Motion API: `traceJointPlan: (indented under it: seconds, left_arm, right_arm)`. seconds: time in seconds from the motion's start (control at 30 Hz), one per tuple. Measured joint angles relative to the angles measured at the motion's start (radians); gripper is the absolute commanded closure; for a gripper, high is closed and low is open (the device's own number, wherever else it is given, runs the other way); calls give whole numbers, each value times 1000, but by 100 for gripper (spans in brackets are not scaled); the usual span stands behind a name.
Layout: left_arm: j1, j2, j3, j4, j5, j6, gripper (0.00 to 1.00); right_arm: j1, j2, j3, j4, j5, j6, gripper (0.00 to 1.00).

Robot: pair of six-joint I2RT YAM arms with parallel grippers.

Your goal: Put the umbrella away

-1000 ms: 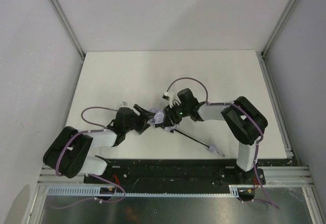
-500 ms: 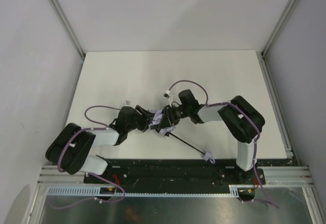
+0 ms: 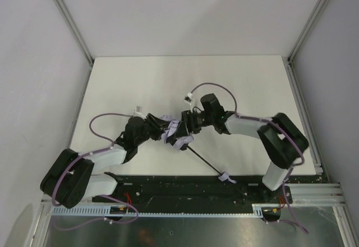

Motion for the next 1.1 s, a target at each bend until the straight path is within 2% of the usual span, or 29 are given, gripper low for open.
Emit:
traceJointPlan:
  seconds: [0.13, 0.2, 0.47, 0.63, 0.77, 0.87, 1.0, 1.1]
  left_arm:
    - [2, -57, -3, 6, 12, 23, 100]
    - [3, -78, -3, 5, 24, 31, 100]
    - [4, -182, 19, -4, 60, 37, 100]
    - [4, -252, 77, -8, 85, 36, 100]
    - [4, -303, 151, 3, 111, 35, 100]
    - [6, -340, 210, 37, 127, 29, 100]
    - [7, -362, 280, 81, 142, 17, 100]
    - [7, -364, 328, 103, 145, -1, 100]
  right_arm:
    - [-31, -182, 0, -151, 102, 18, 7]
    - [-62, -275, 0, -218, 139, 23, 2]
    - [-198, -569, -1, -462, 244, 63, 1]
    - [-384, -745, -64, -518, 285, 151, 1]
    - [-517, -766, -96, -537, 245, 234, 3]
    - [-559, -724, -117, -517, 164, 315, 5]
    - [-546, -709, -190, -444, 83, 457, 4]
    - [-478, -720, -259, -323, 63, 595, 4]
